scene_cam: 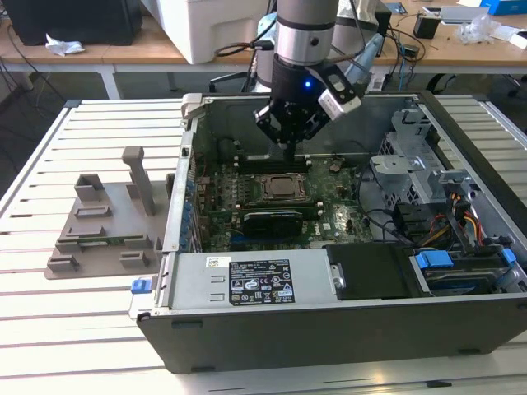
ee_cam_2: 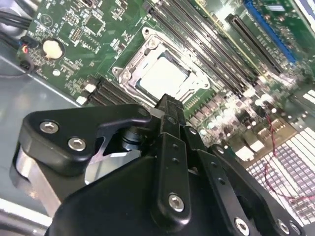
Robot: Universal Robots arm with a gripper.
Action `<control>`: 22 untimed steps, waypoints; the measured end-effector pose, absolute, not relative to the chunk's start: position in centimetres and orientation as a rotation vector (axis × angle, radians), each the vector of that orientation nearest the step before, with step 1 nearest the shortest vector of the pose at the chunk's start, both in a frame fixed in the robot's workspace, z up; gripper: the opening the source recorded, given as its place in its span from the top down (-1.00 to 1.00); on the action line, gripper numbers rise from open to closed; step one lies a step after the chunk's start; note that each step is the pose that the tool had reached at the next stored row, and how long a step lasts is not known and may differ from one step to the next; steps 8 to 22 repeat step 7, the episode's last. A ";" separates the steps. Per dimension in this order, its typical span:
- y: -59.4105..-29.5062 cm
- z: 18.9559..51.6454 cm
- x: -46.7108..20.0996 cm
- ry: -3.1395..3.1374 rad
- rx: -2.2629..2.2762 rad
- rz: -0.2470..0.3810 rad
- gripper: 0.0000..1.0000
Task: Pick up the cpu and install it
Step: 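Install the second cpu locking lever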
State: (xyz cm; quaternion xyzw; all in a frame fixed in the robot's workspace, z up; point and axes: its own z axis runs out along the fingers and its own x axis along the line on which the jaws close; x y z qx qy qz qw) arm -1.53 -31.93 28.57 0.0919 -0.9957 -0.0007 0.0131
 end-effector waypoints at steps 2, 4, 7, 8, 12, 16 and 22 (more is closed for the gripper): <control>-31.9 28.7 -1.5 -3.102 0.286 -0.003 0.79; -31.9 28.7 -1.5 -3.102 0.286 -0.003 0.79; -31.9 28.7 -1.5 -3.102 0.286 -0.003 0.79; -31.9 28.7 -1.5 -3.102 0.286 -0.003 0.79; -31.9 28.7 -1.5 -3.102 0.286 -0.003 0.79; -31.9 28.7 -1.5 -3.102 0.286 -0.003 0.79; -31.9 28.7 -1.5 -3.102 0.286 -0.003 0.79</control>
